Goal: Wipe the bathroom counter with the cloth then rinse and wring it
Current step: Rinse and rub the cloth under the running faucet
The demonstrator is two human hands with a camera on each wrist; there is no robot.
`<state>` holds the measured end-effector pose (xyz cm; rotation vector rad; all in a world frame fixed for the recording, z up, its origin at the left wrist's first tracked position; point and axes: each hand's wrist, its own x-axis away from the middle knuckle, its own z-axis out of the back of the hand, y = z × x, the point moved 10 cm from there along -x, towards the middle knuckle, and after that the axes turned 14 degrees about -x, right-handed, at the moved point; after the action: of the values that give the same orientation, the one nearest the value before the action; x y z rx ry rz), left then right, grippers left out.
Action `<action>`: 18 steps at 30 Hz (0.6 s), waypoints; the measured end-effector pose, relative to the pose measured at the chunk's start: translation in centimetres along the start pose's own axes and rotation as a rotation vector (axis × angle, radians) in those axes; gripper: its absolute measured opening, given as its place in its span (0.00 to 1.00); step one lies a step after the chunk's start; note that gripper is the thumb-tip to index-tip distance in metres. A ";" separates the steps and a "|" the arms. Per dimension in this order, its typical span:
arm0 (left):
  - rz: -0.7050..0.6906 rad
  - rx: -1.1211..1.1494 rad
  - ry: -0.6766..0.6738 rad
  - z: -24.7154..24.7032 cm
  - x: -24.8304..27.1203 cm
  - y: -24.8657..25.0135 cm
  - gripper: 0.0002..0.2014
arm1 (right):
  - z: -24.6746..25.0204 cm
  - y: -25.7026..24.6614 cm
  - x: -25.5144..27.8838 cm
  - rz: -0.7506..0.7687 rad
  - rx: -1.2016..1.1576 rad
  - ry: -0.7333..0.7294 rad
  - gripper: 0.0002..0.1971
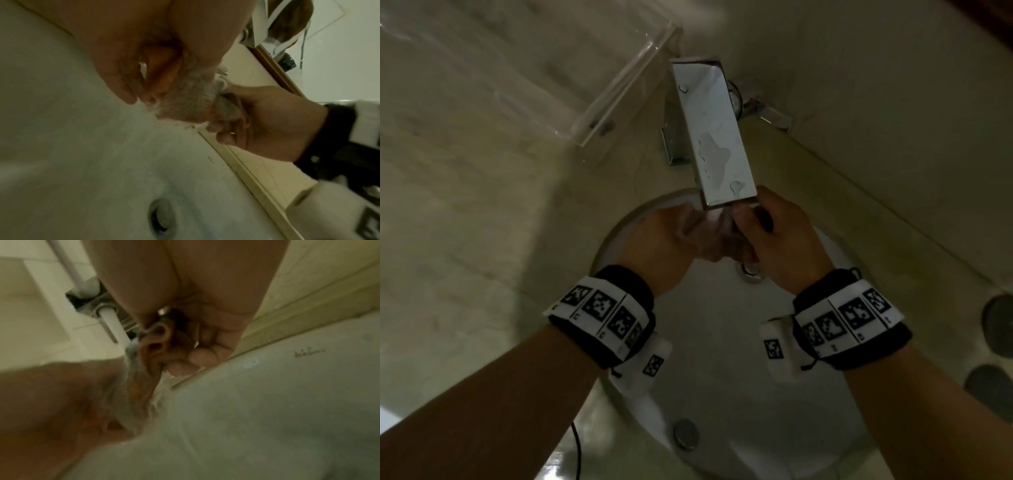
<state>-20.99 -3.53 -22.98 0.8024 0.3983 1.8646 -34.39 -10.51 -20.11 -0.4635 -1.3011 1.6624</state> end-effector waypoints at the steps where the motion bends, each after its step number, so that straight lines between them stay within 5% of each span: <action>1: 0.024 0.062 -0.020 -0.1 0.1 -0.1 0.13 | -0.3 0.0 0.2 -0.023 -0.090 -0.039 0.14; 4: 0.109 0.448 -0.091 -0.7 0.0 -0.4 0.16 | -1.1 0.1 0.6 -0.031 -0.186 -0.150 0.27; 8: 0.091 0.665 -0.193 -1.9 0.4 -0.2 0.29 | -0.1 0.7 0.1 -0.075 -0.251 -0.034 0.16; 12: 0.088 0.426 -0.159 -1.8 0.8 -1.0 0.23 | 0.9 1.0 -0.1 -0.117 -0.306 0.095 0.04; 15: -0.021 -0.001 -0.081 -0.4 1.3 0.6 0.23 | 1.5 1.5 0.0 -0.131 -0.256 0.182 0.07; 18: -0.107 -0.124 -0.013 0.5 1.8 2.2 0.26 | 1.3 1.2 0.2 -0.116 -0.212 0.215 0.11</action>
<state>-22.55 -2.89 -20.67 0.6960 0.3077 1.7651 -36.01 -11.03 -20.64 -0.6614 -1.3223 1.3454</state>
